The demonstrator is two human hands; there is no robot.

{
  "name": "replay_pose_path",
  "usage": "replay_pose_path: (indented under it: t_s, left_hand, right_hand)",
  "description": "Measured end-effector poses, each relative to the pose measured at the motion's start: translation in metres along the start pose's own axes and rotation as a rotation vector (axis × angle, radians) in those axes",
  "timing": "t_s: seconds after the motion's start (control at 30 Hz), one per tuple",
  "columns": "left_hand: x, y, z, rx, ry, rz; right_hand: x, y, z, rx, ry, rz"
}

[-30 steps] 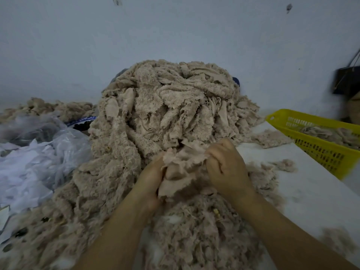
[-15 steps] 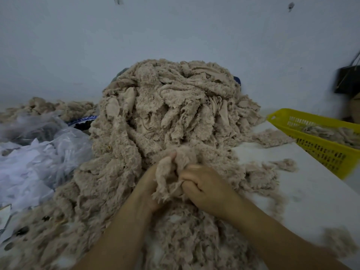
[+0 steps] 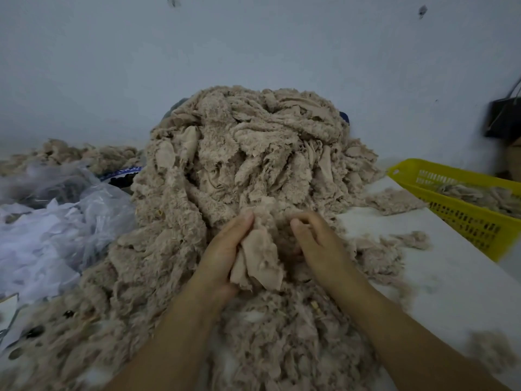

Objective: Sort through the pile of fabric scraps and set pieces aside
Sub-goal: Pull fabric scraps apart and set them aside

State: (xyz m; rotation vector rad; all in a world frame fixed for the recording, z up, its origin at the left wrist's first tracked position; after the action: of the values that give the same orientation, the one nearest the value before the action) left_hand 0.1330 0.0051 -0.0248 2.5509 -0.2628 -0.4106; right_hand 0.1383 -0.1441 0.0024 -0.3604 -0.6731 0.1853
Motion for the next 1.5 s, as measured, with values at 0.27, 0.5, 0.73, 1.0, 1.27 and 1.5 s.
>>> replay_pose_path:
  t_s: [0.27, 0.5, 0.73, 1.0, 1.27, 1.5]
  left_hand:
    - [-0.005, 0.008, 0.003, 0.217, 0.046, -0.076]
    - [-0.004, -0.007, -0.005, 0.140, 0.093, -0.227]
    - [-0.014, -0.030, -0.020, -0.020, 0.165, -0.359]
    - [-0.013, -0.011, -0.015, 0.073, 0.157, -0.309]
    - [-0.018, -0.009, -0.018, 0.149, 0.162, -0.384]
    - [-0.020, -0.004, -0.019, 0.051, 0.159, -0.325]
  right_hand:
    - [-0.002, 0.018, -0.011, 0.052, 0.082, 0.173]
    - [0.000, 0.022, -0.008, -0.213, -0.036, 0.238]
    - [0.004, -0.011, -0.012, -0.181, 0.061, 0.039]
    - [-0.007, 0.030, -0.002, 0.060, 0.051, 0.248]
    - [0.001, 0.005, -0.012, 0.063, 0.057, 0.027]
    - [0.002, -0.008, -0.016, 0.035, 0.177, -0.085]
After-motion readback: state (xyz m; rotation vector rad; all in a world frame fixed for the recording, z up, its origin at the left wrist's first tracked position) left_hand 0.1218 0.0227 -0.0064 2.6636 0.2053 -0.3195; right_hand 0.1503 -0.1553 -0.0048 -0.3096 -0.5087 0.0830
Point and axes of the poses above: each hand's wrist, its own x-axis towards the middle knuckle, its own y-axis out of the palm, z = x × y, the point moved 8 cm from there along x, towards the middle knuckle, and after that the axes turned 15 degrees about -y, right-handed, at the moved point
